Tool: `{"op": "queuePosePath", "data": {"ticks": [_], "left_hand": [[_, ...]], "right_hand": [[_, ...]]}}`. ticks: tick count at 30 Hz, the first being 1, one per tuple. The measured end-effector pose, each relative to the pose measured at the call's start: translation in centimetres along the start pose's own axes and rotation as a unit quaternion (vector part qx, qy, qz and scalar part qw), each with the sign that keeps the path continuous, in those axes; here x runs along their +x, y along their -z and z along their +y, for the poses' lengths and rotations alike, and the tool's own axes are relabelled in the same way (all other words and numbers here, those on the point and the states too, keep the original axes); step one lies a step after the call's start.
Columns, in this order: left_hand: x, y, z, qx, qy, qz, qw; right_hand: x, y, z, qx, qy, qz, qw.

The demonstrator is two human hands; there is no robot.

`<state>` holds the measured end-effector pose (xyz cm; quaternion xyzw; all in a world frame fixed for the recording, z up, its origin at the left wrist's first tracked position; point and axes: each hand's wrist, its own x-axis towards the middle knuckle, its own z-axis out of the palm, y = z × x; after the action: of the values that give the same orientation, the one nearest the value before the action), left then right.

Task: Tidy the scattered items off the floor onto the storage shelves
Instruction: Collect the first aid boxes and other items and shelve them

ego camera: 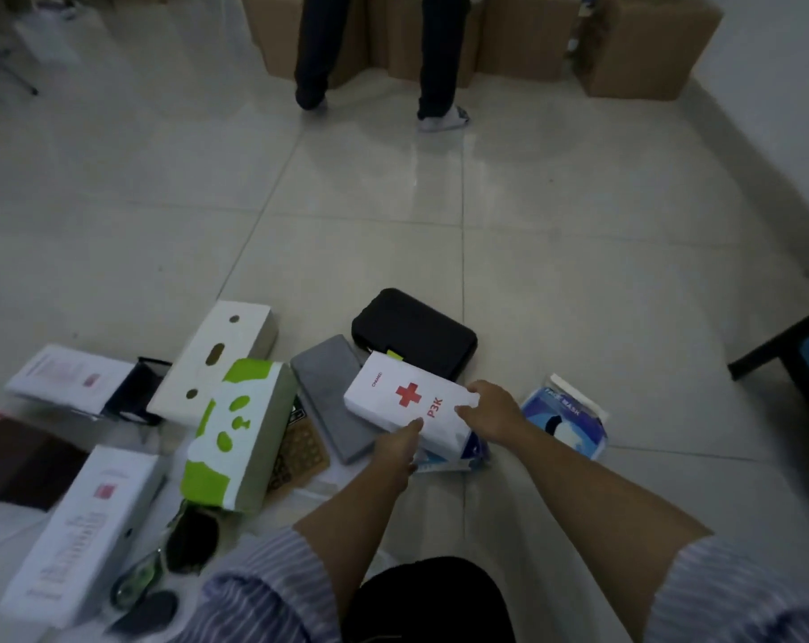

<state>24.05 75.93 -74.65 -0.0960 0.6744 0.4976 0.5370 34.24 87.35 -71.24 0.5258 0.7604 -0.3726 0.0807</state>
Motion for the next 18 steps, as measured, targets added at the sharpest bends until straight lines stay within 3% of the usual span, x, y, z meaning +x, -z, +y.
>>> {"op": "queuePosePath", "data": {"ticks": [5,8,12,18], "left_hand": [[3.0,0.1,-0.8,-0.040,-0.019,0.018,0.999],[4.9,0.3,-1.2,-0.106,-0.016,-0.015,0.994],[6.2,0.2,-2.5,-0.155,-0.053,0.011,0.986],[5.3,4.0,-1.7,-0.106,-0.134,0.026,0.985]], "right_hand": [[2.7,-2.7,2.0,0.092,-0.033,0.031,0.995],[3.4,-5.1,3.5,0.112,-0.019,0.069,0.991],[4.1,-6.3,3.2,0.125,-0.073,0.059,0.988],[3.1,-7.3,0.1,0.155,-0.064,0.048,0.985]]}}
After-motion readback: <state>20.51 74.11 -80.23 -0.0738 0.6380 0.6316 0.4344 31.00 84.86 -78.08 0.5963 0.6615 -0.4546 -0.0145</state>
